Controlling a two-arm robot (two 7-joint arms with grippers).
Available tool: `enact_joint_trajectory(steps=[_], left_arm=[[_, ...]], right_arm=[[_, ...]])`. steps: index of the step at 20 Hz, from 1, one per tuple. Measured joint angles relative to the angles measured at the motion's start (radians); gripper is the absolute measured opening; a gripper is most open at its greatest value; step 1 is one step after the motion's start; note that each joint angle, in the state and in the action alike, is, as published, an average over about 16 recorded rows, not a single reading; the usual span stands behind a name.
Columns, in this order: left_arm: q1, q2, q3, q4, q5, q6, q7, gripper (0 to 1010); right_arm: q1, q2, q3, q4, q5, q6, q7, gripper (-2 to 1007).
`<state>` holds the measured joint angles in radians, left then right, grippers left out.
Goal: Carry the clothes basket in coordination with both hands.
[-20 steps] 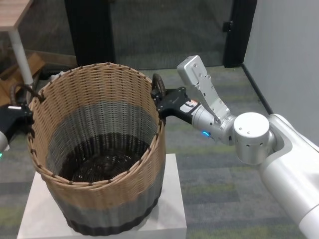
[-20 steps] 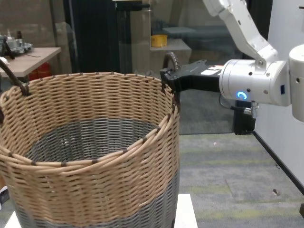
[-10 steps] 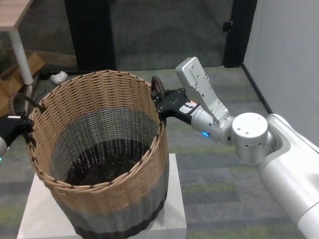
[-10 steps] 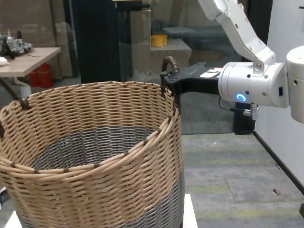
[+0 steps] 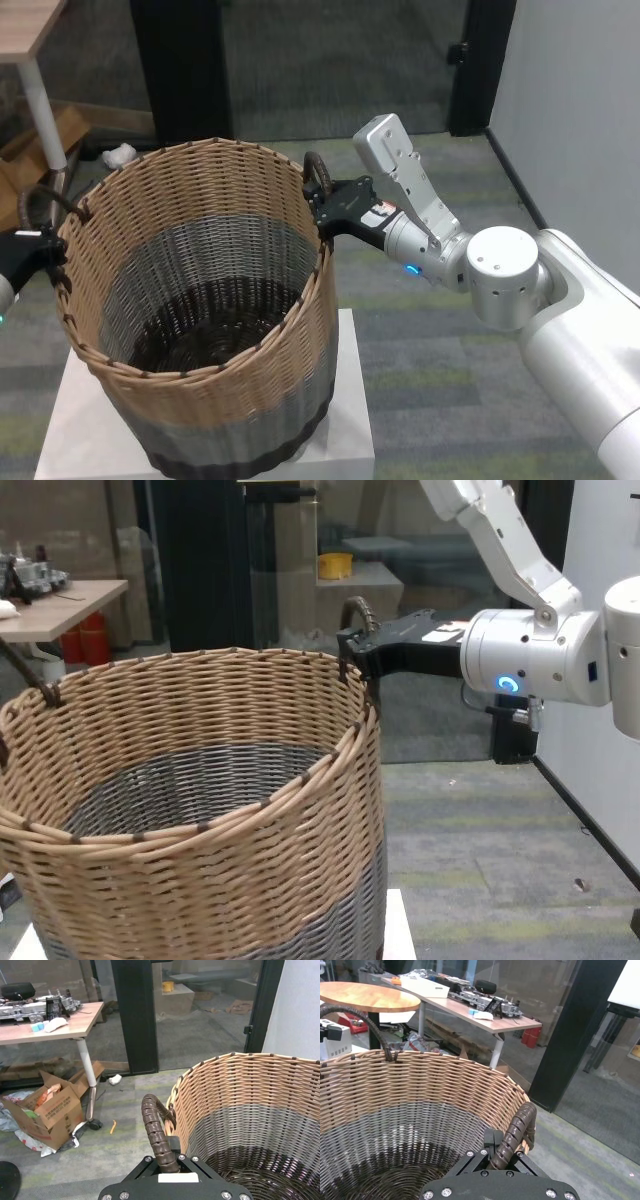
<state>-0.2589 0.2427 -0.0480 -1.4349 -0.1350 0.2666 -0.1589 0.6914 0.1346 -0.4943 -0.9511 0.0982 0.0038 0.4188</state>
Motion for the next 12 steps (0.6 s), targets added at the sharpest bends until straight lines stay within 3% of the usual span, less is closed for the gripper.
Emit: enact_joint_trajectory(steps=[12], left_arm=[[0.001, 0.001, 0.001, -0.002, 0.002, -0.006, 0.001, 0]], right_arm=[[-0.001, 0.001, 0.001, -0.002, 0.003, 0.000, 0.000, 7]])
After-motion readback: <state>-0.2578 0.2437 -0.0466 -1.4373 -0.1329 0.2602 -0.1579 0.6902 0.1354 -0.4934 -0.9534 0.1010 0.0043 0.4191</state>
